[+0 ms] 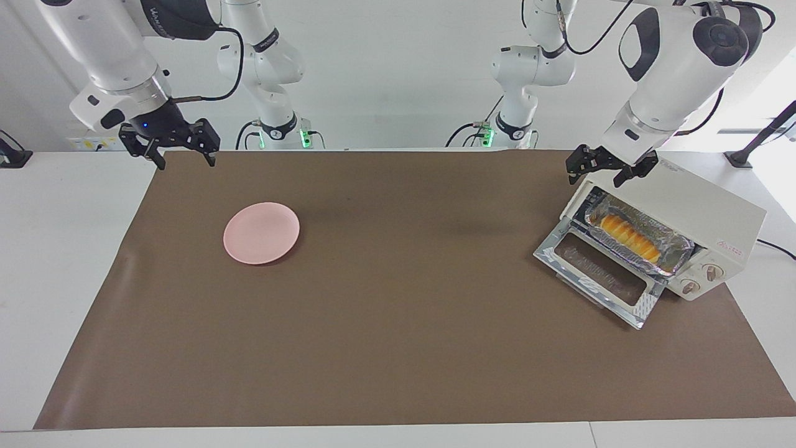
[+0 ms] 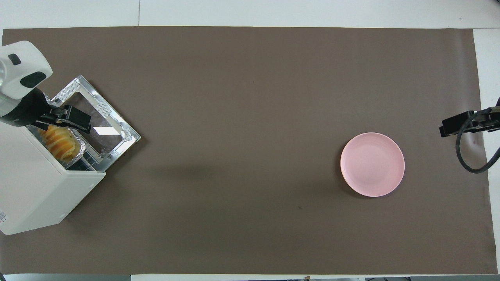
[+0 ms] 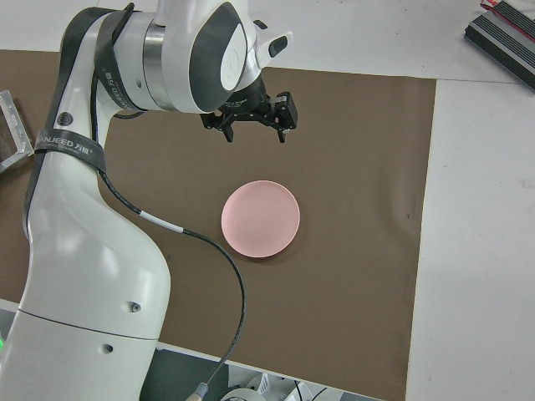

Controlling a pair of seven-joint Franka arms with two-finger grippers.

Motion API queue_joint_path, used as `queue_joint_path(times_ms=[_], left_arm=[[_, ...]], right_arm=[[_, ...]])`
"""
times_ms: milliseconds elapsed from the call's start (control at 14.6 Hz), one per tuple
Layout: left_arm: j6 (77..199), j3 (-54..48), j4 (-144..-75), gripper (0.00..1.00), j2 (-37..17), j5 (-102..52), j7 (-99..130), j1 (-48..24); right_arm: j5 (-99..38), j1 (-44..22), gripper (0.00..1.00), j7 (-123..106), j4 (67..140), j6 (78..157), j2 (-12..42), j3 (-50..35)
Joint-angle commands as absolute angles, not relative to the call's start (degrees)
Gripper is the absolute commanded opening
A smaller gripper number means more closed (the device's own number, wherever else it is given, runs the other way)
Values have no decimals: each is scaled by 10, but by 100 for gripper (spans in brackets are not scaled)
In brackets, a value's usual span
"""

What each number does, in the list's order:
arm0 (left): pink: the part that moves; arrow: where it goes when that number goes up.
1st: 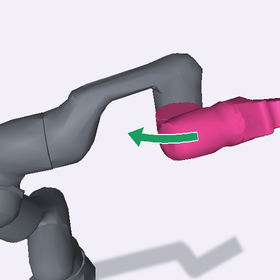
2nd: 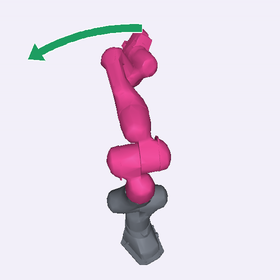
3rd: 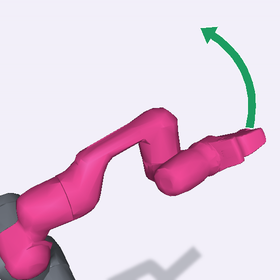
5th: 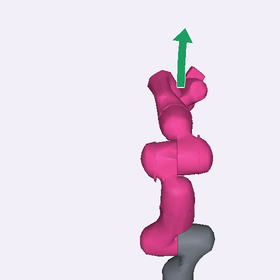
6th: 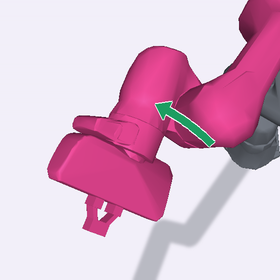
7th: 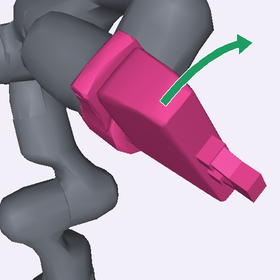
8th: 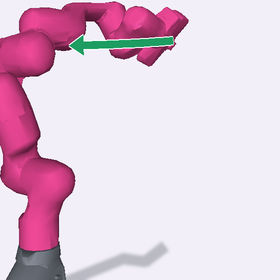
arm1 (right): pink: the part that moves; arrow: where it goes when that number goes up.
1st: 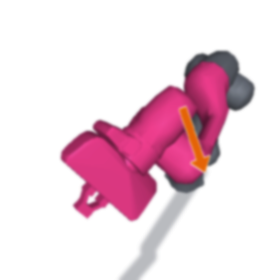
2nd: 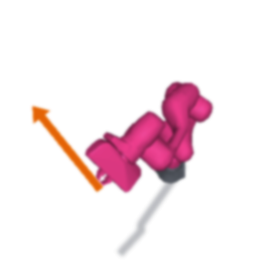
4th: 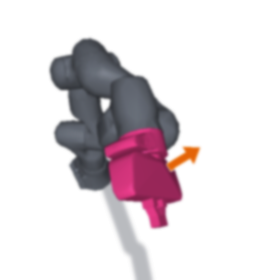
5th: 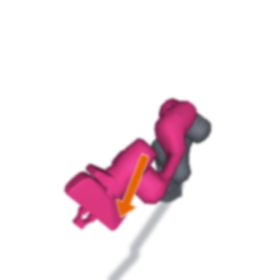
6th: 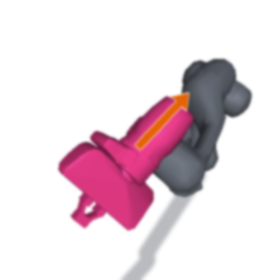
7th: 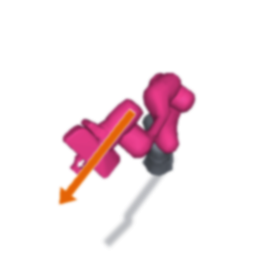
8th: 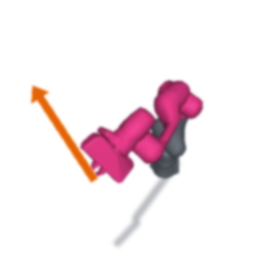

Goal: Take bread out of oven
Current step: 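Grasp the foil tray inside the toaster oven with the left gripper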

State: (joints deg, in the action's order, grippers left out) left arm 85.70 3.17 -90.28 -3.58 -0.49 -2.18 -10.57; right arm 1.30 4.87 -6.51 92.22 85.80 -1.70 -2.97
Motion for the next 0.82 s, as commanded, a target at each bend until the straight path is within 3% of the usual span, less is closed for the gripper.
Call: queue_joint_path(times_ms=[0, 411, 754], left_arm=[[868, 36, -920, 100, -21, -7, -15, -112], [872, 43, -911, 100, -37, -19, 130, -91], [890, 45, -797, 100, -183, -11, 348, -90]], right_arm=[[15, 54, 100, -76, 933, 860, -28, -33], [15, 54, 100, -76, 933, 860, -28, -33], [15, 54, 100, -76, 933, 860, -28, -33]])
